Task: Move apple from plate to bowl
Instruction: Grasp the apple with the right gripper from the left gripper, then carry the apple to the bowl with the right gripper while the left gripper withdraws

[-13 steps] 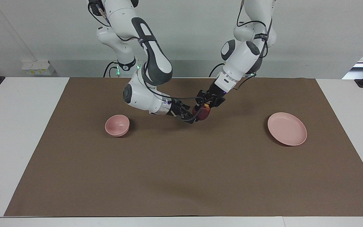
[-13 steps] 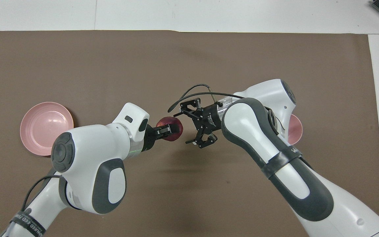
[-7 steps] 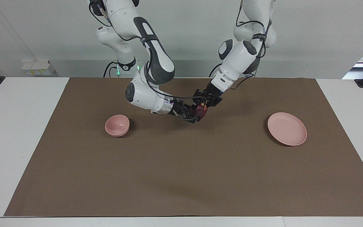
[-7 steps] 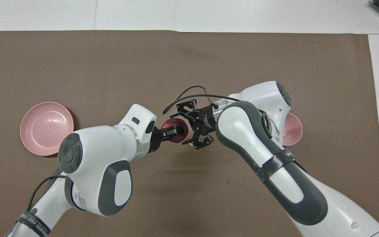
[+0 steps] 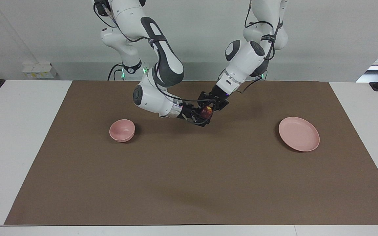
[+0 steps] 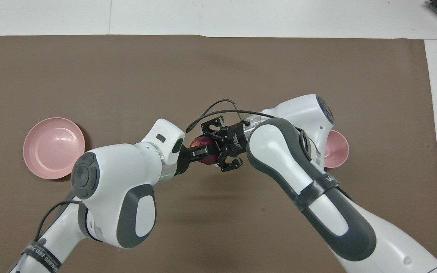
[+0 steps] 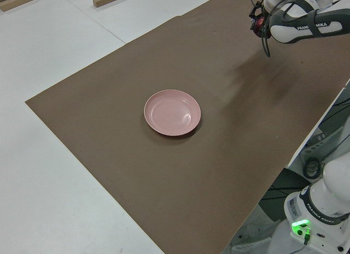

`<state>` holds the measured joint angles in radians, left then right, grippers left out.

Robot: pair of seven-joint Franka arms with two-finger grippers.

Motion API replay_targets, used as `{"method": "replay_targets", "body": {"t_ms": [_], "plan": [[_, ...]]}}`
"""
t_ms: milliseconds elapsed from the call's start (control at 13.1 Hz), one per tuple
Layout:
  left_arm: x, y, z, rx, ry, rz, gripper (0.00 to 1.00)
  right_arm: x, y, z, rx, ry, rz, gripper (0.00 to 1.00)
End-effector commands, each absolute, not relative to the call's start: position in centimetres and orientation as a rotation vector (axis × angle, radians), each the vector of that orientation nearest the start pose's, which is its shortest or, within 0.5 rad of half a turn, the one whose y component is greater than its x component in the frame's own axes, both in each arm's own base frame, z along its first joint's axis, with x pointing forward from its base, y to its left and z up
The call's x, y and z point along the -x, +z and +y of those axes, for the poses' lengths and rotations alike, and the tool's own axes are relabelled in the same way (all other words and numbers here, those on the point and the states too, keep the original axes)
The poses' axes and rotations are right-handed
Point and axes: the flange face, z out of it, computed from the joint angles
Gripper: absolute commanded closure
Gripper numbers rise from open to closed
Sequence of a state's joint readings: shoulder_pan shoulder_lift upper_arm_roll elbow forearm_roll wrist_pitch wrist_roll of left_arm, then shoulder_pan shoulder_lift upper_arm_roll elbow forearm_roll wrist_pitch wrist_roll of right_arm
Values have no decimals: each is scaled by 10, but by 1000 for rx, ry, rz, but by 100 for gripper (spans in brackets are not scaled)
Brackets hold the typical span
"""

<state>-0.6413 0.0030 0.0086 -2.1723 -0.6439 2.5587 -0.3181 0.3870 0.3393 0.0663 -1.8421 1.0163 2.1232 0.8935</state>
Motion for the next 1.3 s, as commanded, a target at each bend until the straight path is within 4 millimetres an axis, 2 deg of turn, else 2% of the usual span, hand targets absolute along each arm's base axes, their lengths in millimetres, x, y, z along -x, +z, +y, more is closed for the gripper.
{"method": "replay_targets", "body": {"t_ms": [0,76,229,382,611,764,917,1070,1223], "plan": [[-470,438,-331,-2542,177,208,13,-553,357,315,2056,761,1223,85],[-472,438,-328,-2545,183,208,0,-553,357,315,2058,759,1221,84],[-478,436,-317,-2550,186,227,0,-554,356,313,2060,758,1218,83],[-485,429,-298,-2574,132,249,0,-556,358,305,2073,755,1210,83],[-494,419,-265,-2681,83,135,0,-565,374,266,2157,739,1140,83],[-502,414,-234,-2736,48,90,0,-569,392,239,2302,667,1079,87],[-513,409,-200,-2794,32,94,0,-573,409,221,2421,591,972,98],[-524,406,-164,-2863,64,21,0,-574,424,209,2591,479,817,99],[-535,407,-127,-2934,114,-137,0,-575,432,190,2758,366,643,99]]}}
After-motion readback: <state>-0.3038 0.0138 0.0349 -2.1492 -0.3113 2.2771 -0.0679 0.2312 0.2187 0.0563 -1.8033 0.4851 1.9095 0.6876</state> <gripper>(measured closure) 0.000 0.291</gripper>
